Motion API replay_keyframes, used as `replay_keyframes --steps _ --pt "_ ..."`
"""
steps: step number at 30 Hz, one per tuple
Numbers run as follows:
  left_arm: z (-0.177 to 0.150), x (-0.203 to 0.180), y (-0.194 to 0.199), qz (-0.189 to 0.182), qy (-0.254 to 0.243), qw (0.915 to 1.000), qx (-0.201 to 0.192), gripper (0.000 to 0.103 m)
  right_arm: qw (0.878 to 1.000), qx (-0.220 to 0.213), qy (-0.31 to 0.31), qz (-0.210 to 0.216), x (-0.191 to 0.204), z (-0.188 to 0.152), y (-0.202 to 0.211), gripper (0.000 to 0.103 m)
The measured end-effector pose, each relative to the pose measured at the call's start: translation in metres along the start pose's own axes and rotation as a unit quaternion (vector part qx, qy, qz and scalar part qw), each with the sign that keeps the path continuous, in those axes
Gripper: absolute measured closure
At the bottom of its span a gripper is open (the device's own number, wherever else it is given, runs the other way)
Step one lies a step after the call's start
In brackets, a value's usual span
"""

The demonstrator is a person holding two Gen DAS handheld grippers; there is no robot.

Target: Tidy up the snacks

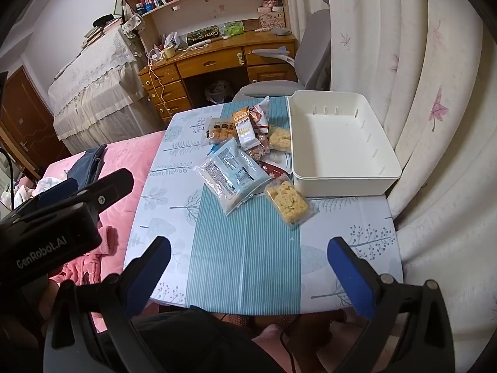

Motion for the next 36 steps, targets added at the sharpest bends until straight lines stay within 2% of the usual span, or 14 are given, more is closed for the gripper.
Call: replay_keyframes --steps 19,26,36 --pt "-0.008 -0.015 -0.013 -0.007 0.000 1.0000 0.001 0.001 1.000 0.002 -0.002 -0.001 0.003 0.001 0.003 0.002" --pt "-0.003 -0.005 -0.014 -0.020 0.003 0.9997 0.012 0.001 1.000 0.005 -0.005 -0.006 0.001 0.000 -0.005 0.002" --pt "-0.004 0.016 -0.027 -0.057 0.016 0.9976 0.037 0.001 0.999 0.008 -0.027 -0.045 0.003 0.001 -0.011 0.002"
Point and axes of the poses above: each gripper's, at about its wrist camera, not at the fingertips, and y roughly against the way its jaws point, x to its left, z to its top, the point moved 10 cm from there along -y, roughly the way its jaws point, and after that the axes turned 1 degree about x, right-handed, at the moved point
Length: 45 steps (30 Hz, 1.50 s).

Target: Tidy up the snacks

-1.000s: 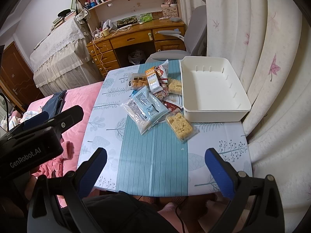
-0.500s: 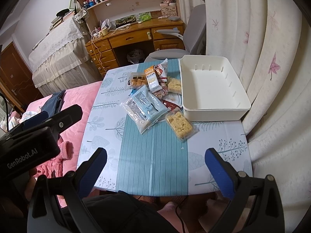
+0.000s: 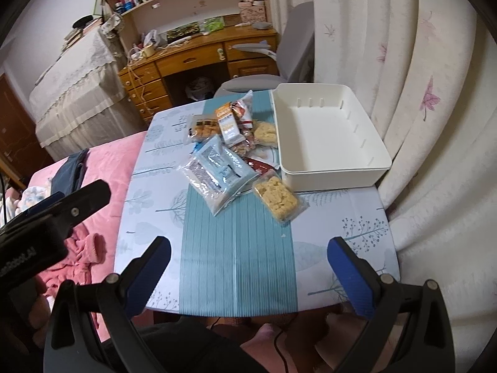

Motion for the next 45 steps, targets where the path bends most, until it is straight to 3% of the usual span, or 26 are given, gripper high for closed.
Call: replay_keyframes --steps 9,13,22,29,37,45 --pt "-0.005 0.024 -0.031 -0.044 0.008 0.9976 0.053 0.001 0.998 -0.023 -0.016 -0.058 -0.003 0.003 -0.011 0.002" --pt "-0.011 0.036 -0.048 -0.039 0.011 0.9959 0.081 0.001 0.995 -0.036 -0.015 -0.090 -0.002 -0.003 -0.017 0.002" --pt "-0.028 0.049 -0.088 -0.037 0.033 0.9874 0.150 0.001 0.992 -0.030 0.020 -0.117 0.002 -0.016 -0.038 0.002" --pt "-0.031 0.051 -0.118 -0.022 0.053 0.9801 0.190 0.001 0.993 -0.013 0.044 -0.105 -0.004 -0.012 -0.067 0.002" --pt "0.001 0.056 -0.154 0.012 0.096 0.9756 0.197 0.001 0.995 0.004 0.074 -0.068 -0.011 0.020 -0.109 0.002" --pt "0.009 0.048 -0.221 0.029 0.139 0.9621 0.233 0.001 0.994 0.063 0.085 -0.039 -0.034 0.027 -0.163 0.002"
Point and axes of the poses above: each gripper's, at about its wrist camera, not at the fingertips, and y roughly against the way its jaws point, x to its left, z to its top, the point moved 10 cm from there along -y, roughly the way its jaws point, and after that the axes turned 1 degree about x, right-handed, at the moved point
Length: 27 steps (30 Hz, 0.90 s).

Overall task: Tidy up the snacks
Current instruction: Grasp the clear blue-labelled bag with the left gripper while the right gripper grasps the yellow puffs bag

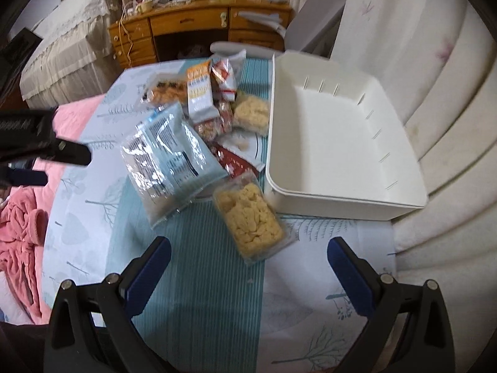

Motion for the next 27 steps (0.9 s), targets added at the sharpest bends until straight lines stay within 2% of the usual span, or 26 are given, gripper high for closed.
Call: replay_keyframes --steps 7,14,27 --pt "0.023 -0.013 -0.055 -0.007 0.060 0.9975 0.037 0.001 0.998 0.039 0.017 0.038 -0.008 -0.003 -0.042 0.002" --pt "0.039 -0.020 -0.088 0.001 0.090 0.9944 0.056 0.001 0.995 0.066 0.046 0.065 -0.007 -0.007 -0.077 0.002" --pt "0.067 -0.033 -0.123 0.011 0.101 0.9926 0.065 0.000 0.990 0.093 0.038 0.100 -0.009 -0.006 -0.112 0.015"
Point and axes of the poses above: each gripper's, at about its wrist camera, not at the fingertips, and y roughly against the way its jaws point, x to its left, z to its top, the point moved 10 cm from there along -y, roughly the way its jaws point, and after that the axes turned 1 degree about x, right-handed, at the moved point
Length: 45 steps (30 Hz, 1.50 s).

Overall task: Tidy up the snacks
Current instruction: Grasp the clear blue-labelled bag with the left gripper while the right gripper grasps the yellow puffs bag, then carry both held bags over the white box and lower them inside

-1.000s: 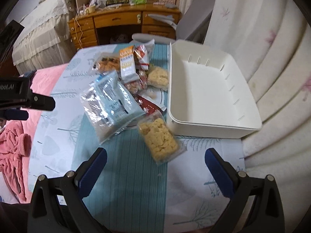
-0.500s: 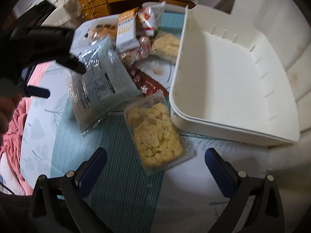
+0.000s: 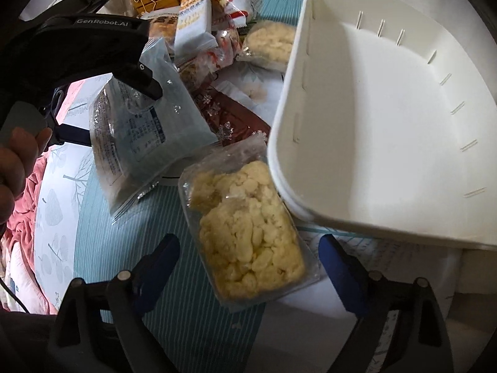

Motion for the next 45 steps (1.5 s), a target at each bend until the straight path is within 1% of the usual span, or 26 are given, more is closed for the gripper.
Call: replay_keyframes --steps 2,4,6,8,10,13,15,17,21,24,25,26,27,29,32,35,41,43,45 --pt "0.002 -0.001 -0.004 0.000 -0.001 1.0000 -0.003 0.000 1.000 0.005 -0.003 0.004 -0.003 0.000 -0.003 0.018" --pt "0.001 0.004 -0.010 -0.012 0.004 0.9999 0.003 0.000 1.000 0.010 -0.004 0.006 -0.005 -0.001 -0.007 0.019" --pt "0.003 0.004 -0.016 -0.024 0.014 0.9996 0.005 0.000 1.000 0.004 -0.001 0.003 -0.003 -0.002 -0.005 0.021" --pt "0.003 0.006 -0.018 -0.021 0.011 0.9997 0.005 0.000 1.000 0.002 0.003 0.000 -0.003 -0.001 -0.005 0.022" --pt "0.003 0.000 -0.019 -0.021 0.010 0.9997 0.006 0.000 1.000 0.003 0.004 -0.003 -0.004 -0.002 -0.004 0.023" --pt "0.003 0.001 -0.023 -0.021 0.007 0.9997 0.006 0.000 1.000 0.004 0.006 -0.014 -0.005 -0.003 -0.001 0.029" --pt "0.002 0.001 -0.021 -0.019 0.005 0.9998 0.005 0.001 1.000 0.003 0.008 -0.012 -0.003 -0.005 0.002 0.034" --pt "-0.003 0.007 -0.015 -0.018 0.004 0.9998 0.005 0.006 1.000 0.004 0.010 -0.011 0.008 -0.008 -0.001 0.035" --pt "-0.013 0.015 -0.005 -0.034 0.011 0.9993 0.013 0.012 1.000 0.012 -0.004 0.003 0.011 -0.008 0.000 0.037" --pt "-0.018 0.023 -0.002 -0.028 0.014 0.9993 0.019 0.016 1.000 0.018 -0.021 0.013 0.015 -0.014 0.004 0.037" --pt "-0.020 0.025 0.000 -0.029 0.013 0.9993 0.019 0.020 0.999 0.017 -0.026 0.012 0.016 -0.014 0.006 0.037" --pt "-0.022 0.025 0.003 -0.033 0.012 0.9992 0.019 0.025 0.999 0.015 -0.029 0.011 0.017 -0.015 0.009 0.038" --pt "-0.024 0.027 0.007 -0.034 0.009 0.9993 0.016 0.027 0.999 0.013 -0.030 0.009 0.015 -0.012 0.012 0.038" --pt "-0.027 0.031 0.014 -0.025 -0.003 0.9996 0.014 0.035 0.999 0.007 -0.033 0.006 0.017 -0.010 0.018 0.038" --pt "-0.036 0.040 0.026 -0.021 -0.013 0.9996 0.010 0.038 0.999 -0.004 -0.038 0.011 0.027 -0.009 0.027 0.038" --pt "-0.045 0.054 0.039 -0.028 -0.022 0.9994 0.003 0.040 0.999 -0.023 -0.037 0.006 0.040 -0.002 0.028 0.038" --pt "-0.067 0.077 0.070 -0.026 -0.057 0.9980 -0.013 0.040 0.997 -0.061 -0.053 0.002 0.057 0.000 0.054 0.038" --pt "-0.073 0.082 0.083 -0.022 -0.069 0.9972 -0.018 0.040 0.995 -0.075 -0.060 0.001 0.060 0.003 0.057 0.038" --pt "-0.077 0.093 0.099 -0.015 -0.081 0.9961 -0.032 0.040 0.994 -0.088 -0.067 -0.001 0.063 0.001 0.068 0.038"
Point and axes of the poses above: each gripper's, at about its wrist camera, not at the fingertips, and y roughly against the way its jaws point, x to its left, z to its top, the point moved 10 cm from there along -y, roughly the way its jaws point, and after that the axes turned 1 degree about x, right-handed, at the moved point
